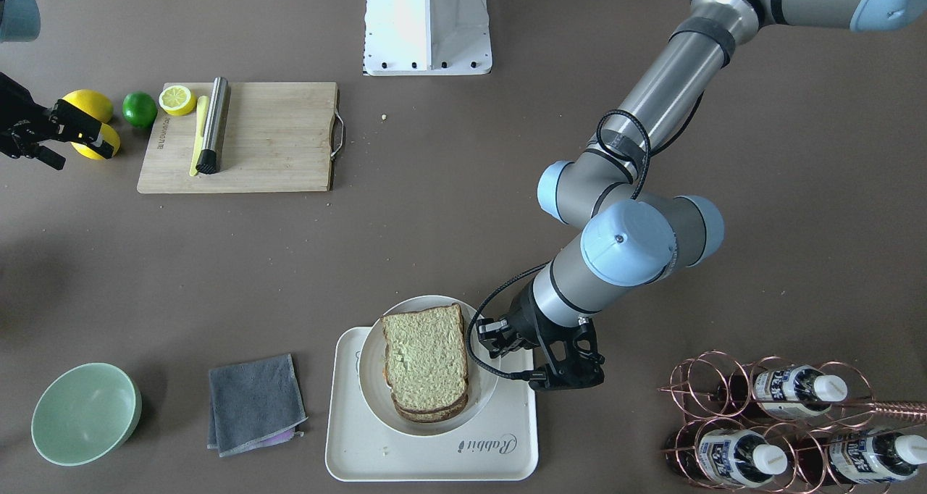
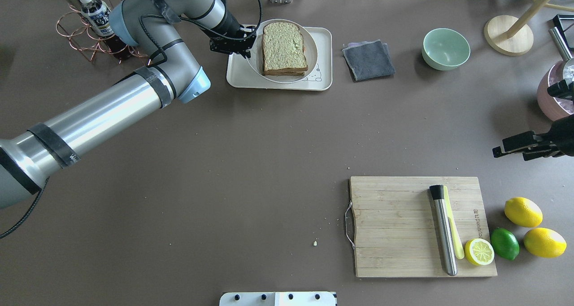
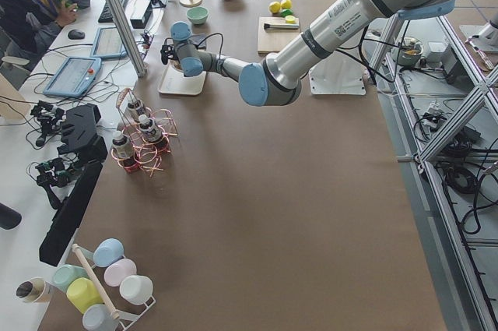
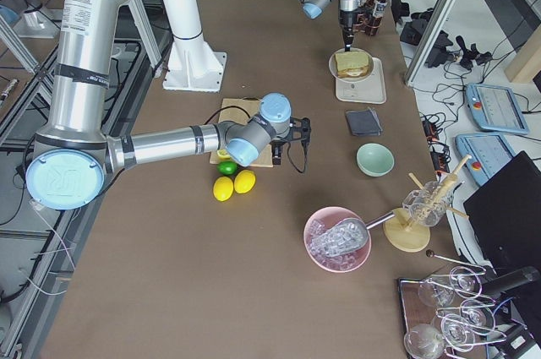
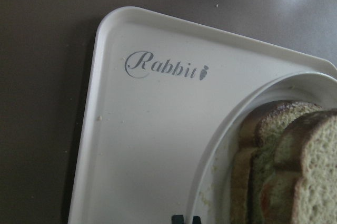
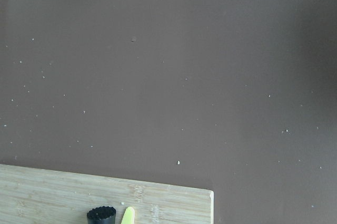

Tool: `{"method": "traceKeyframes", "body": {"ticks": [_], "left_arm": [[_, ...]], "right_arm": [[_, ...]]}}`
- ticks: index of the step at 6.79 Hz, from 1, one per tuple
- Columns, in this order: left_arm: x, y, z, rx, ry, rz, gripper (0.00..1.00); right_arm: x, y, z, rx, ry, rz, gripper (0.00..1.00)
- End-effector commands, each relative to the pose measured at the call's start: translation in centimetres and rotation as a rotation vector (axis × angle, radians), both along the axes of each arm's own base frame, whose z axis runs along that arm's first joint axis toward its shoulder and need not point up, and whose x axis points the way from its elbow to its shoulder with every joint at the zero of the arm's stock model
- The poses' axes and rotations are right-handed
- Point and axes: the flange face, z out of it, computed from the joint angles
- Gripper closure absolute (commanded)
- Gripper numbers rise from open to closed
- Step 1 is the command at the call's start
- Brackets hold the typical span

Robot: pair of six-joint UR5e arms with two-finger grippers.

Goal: Make sandwich and place on tray
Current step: 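Slide the plate with the left gripper onto the white Rabbit tray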

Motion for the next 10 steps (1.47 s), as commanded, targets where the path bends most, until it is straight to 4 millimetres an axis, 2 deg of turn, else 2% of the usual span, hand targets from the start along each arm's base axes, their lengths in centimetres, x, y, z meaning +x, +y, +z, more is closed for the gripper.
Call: {"method": "traceKeyframes", "body": {"ticks": [1,4,7,9,10], "left_arm": [[0.4,-1.1,0.5,0.003,-0.019,-0.026,1.0],[0.8,-1.3,0.6,0.014,-0.025,-0.044,1.0],[2.7,-0.2,0.5,0.04,-0.031,-0.065,1.0],[2.9,-0.2,0.8,0.04,-0.037,-0.072,1.0],[2.8,-0.2,1.1,0.041,-0.04,-0.076,0.86]], "right_arm": [[-0.1,0.0,0.1,0.0,0.002,0.001,0.0],[-0.3,-0.2,0.1,0.0,0.004,-0.001,0.0],[-0.5,-0.3,0.0,0.002,0.002,-0.004,0.0],[-0.5,-0.3,0.0,0.002,0.002,-0.004,0.0],[-0.4,-0.2,0.1,0.0,0.004,-0.004,0.0]]}}
